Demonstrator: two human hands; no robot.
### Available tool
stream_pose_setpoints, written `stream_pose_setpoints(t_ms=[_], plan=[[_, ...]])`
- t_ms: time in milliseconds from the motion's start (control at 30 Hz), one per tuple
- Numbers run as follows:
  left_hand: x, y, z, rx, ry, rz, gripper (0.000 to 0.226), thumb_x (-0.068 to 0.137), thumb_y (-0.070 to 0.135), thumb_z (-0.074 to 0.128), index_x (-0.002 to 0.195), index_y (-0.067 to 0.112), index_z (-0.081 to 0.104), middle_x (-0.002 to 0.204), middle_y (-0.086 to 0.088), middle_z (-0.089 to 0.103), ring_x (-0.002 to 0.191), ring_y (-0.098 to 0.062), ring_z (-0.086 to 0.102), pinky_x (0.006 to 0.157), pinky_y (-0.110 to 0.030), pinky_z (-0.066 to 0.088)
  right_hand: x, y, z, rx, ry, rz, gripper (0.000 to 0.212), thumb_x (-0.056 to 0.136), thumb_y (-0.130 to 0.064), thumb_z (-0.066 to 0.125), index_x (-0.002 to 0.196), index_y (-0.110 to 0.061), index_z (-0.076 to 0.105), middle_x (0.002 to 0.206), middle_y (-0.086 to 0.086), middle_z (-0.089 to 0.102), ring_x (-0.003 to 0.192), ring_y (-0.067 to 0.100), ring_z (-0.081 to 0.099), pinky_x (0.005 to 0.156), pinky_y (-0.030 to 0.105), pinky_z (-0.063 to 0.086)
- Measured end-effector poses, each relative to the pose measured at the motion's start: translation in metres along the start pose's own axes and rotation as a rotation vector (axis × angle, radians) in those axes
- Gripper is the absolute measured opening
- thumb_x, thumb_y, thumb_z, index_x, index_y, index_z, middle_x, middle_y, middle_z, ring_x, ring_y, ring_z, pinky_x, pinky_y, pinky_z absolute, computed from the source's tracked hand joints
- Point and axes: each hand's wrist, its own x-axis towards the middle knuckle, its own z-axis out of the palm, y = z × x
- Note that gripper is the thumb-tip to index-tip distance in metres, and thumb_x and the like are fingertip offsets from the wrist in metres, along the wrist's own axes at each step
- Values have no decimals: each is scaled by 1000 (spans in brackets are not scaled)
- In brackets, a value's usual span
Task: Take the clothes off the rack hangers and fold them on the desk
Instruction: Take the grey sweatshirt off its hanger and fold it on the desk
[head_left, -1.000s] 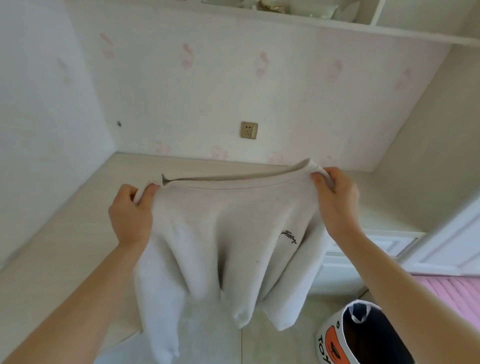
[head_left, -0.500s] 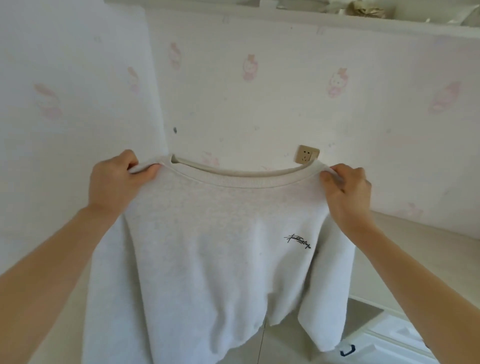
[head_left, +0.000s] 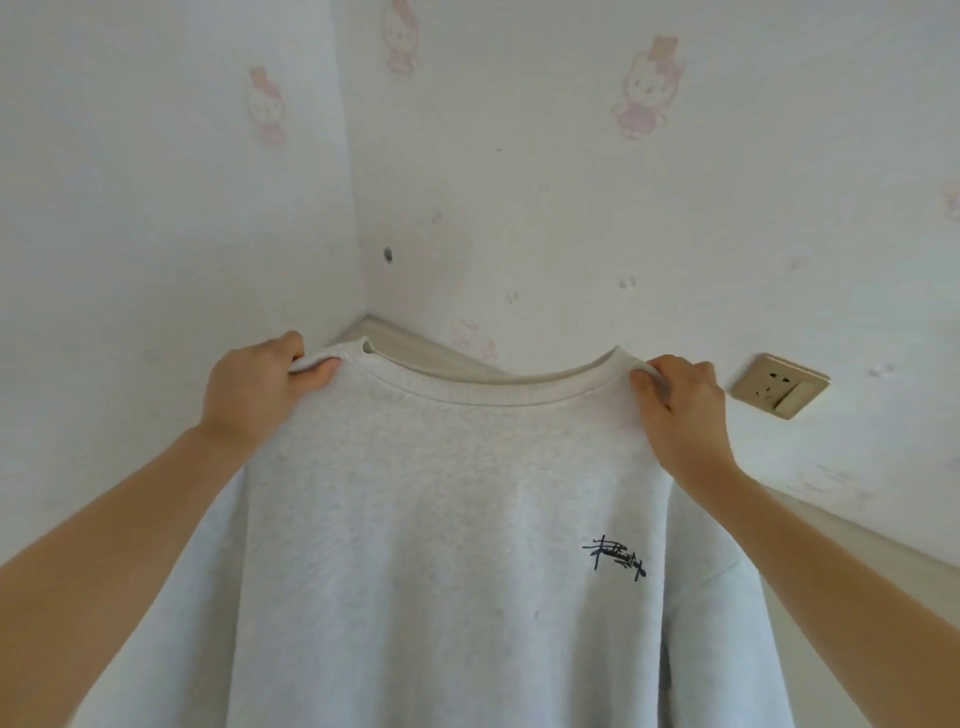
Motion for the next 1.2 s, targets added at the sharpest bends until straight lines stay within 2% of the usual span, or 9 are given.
stream_pose_setpoints(t_ms=[200,400,500,567,667,733,833,1000,1200], plan=[[42,-62,103,119,-106,101,54,79,65,38,65,13,41,51,-11,51,46,-35,55,48,-30,34,57,42,97,-76,-116,27,26,98,-21,46,78,-8,55,71,-2,52,88,24,40,81,43,40],[115,-91,164,190,-87,119,42,91,42,58,74,4,48,63,-22,55,52,-40,57,49,-38,38,130,57,191,-308,-144,-18,31,102,-21,32,103,-5,59,101,11,59,103,31,41,86,42,32],[120,-96,201,242,-133,-41,23,88,14,65,92,-6,55,88,-30,54,75,-46,58,60,-50,44,138,74,228,-459,-282,-60,28,101,-10,35,121,-6,53,116,11,57,112,31,40,92,40,32],[101,-93,225,321,-247,-89,37,82,1,63,117,-6,56,115,-30,53,101,-47,55,79,-55,46,129,85,239,-504,-413,-60,37,95,-1,41,131,-5,47,129,12,52,123,30,36,97,37,34],[52,-71,251,284,-510,-18,62,86,6,57,145,5,38,151,-16,36,139,-36,33,106,-49,32,99,98,232,-446,-604,-14,44,93,2,41,137,-2,41,140,13,43,135,28,28,106,32,30],[21,-51,261,229,-592,62,60,90,11,55,147,8,37,156,-11,31,145,-31,24,111,-47,26,77,109,216,-383,-674,47,45,95,-2,41,140,-4,39,142,12,41,135,28,29,107,30,27],[-10,-10,268,129,-688,131,54,95,16,51,147,11,38,156,-9,30,146,-30,24,115,-44,23,43,140,182,-332,-707,252,44,97,-16,46,140,-7,38,138,12,44,130,30,36,105,35,30],[-52,72,271,-3,-768,60,49,102,24,38,150,18,31,159,-4,24,148,-27,19,119,-38,18,-14,178,136,-187,-733,616,50,94,-35,57,132,-5,45,116,9,58,112,28,53,92,31,40],[-103,164,260,-32,-755,-66,60,101,27,38,154,31,11,162,7,12,150,-24,-1,119,-44,4,-78,198,106,-132,-858,625,26,95,-39,53,99,-15,46,84,-4,52,74,12,53,60,25,40]])
